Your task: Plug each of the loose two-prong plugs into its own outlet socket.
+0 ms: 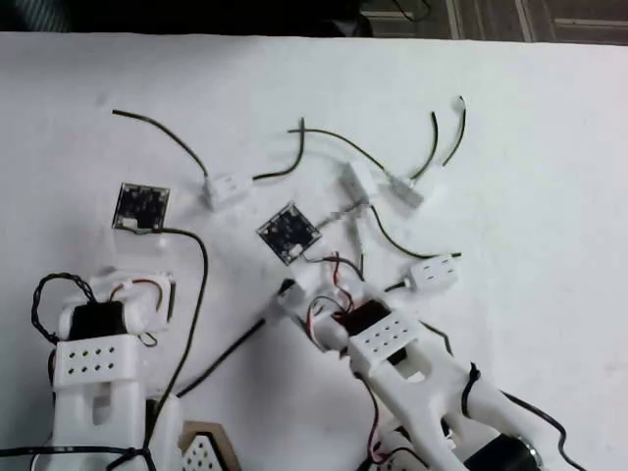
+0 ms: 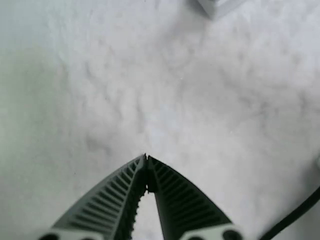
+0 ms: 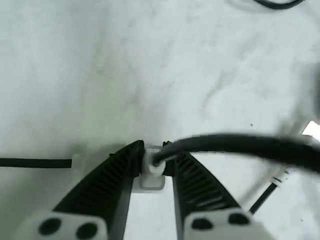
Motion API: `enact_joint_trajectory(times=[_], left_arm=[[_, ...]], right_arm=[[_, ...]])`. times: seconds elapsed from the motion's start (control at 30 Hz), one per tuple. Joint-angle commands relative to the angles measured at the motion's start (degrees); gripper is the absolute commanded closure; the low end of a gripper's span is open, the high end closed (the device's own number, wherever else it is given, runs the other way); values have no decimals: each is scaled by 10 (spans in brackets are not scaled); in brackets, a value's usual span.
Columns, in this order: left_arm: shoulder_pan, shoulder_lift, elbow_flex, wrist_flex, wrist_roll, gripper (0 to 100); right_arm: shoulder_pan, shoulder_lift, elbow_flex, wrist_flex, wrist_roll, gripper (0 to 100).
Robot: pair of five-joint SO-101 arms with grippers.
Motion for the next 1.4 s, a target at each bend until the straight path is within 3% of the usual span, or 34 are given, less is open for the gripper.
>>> enact_joint_trajectory(times=[0.0, 0.6, 0.87, 1.17, 1.37], left_arm=[[-4, -10, -23, -10, 2, 973], [-4, -10, -23, -10, 2, 973], [-4, -10, -22, -10, 2, 973], [-4, -10, -22, -10, 2, 973], [-4, -10, -21, -10, 2, 973]], right_arm=[[-8, 0, 2, 35, -2, 982], [-15, -4, 17, 64, 4, 980], [-14, -87, 0, 103, -1, 835], [-12, -190, 4, 157, 3, 872], [-12, -153, 4, 153, 0, 965]])
